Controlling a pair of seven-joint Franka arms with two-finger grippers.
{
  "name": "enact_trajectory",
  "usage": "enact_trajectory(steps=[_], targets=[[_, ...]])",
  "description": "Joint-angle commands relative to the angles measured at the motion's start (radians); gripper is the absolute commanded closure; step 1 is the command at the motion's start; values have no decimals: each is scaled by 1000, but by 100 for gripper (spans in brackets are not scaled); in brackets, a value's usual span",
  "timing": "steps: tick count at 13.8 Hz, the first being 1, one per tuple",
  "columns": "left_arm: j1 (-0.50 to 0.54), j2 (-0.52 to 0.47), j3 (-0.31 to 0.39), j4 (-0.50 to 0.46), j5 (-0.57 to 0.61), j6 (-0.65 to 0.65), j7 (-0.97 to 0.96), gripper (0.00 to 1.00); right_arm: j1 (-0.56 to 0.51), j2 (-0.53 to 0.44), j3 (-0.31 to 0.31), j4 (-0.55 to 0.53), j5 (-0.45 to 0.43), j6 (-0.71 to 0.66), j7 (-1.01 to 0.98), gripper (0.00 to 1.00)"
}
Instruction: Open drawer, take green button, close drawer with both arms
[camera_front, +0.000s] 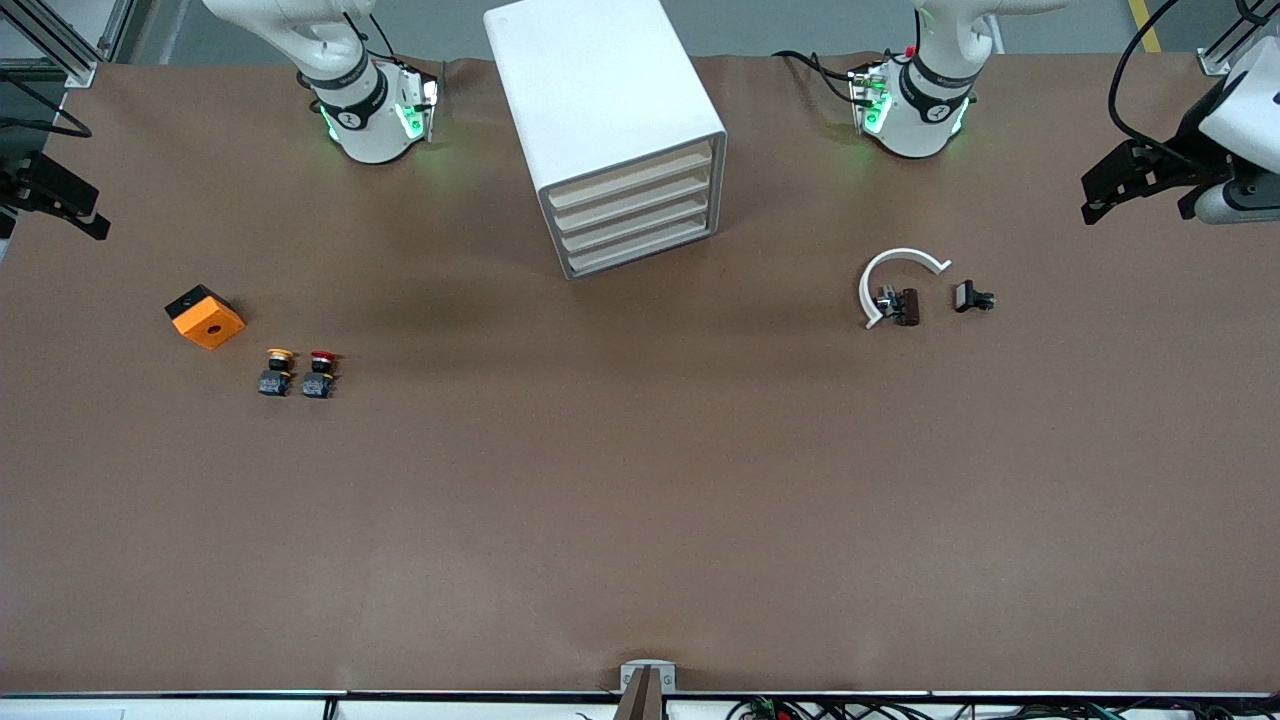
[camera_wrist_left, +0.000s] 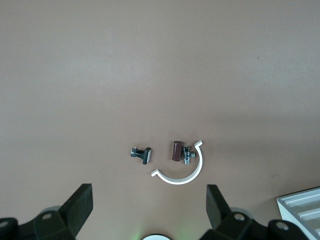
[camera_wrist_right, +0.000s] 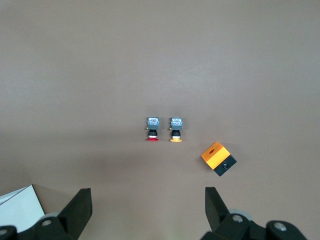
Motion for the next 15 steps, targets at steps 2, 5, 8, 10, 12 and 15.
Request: enact_trajectory(steps=[2,5,8,10,12,15], targets=[[2,19,3,30,-16,-34,13,0,-8,16,6,31,10,-12,-6,0],[-7,76,2,54,-15,-34,4,0,-8,16,6,31,10,-11,-6,0],[-13,183,-1,53,-3,-15,12,0,-6,16,6,31,10,-11,-6,0],[-16,269,-5,50,-6,50,-5,0,-5,16,6,31,10,-11,-6,0],[-16,353,-6,50,-15,115,-8,0,-5,18,6,31,12,-11,-6,0],[-44,451,-14,48,-16,199,-94,0,-5,21,6,31,10,-12,-7,0]])
